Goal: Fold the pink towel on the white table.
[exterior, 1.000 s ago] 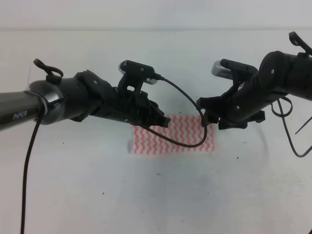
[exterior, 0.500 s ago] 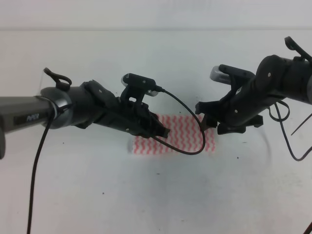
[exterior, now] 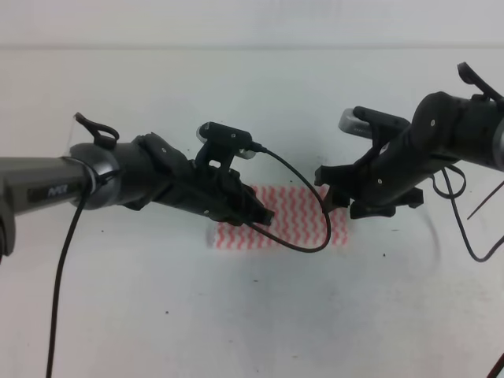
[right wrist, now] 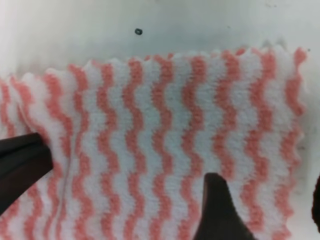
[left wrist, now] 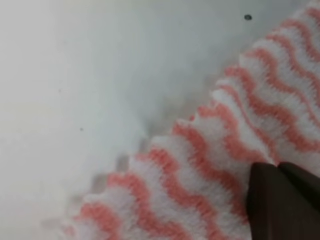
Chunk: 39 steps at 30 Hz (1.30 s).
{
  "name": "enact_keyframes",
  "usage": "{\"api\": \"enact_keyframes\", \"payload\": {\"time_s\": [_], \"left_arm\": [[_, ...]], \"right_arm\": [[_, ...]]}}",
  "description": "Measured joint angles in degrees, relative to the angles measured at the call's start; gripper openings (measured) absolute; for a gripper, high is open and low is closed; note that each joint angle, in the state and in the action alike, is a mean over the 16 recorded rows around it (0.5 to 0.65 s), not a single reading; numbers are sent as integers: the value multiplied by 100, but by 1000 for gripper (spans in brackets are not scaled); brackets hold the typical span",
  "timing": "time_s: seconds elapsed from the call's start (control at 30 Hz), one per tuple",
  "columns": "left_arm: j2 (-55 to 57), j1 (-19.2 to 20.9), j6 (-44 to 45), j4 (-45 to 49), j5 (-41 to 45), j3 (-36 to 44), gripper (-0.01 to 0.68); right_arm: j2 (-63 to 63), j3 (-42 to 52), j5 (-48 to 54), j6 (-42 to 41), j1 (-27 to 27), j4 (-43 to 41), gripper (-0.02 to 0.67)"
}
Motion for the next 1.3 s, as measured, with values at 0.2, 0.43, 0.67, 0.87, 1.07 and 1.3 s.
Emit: {"api": "enact_keyframes", "payload": {"time_s": [0.2,0.43,0.67,0.87,1.07,1.3], "left_arm": [[71,0,0,-7,10,-5,-4],[122,0,1,-12,51,-7,-4],[131,0,-39,-10,176,-3,-4],[129,0,-104,-23,281,-5,-4],[121,1,-170,-35,329,-9,-4],[106,3,-176,-61,294,-23,-5]], "right_arm": [[1,0,4,-7,-1,7,362],[9,0,16,-12,0,9,361],[30,-1,29,-10,1,13,359],[92,-1,42,-9,1,26,347],[148,0,44,-10,0,43,331],[184,1,12,-15,1,58,319]]}}
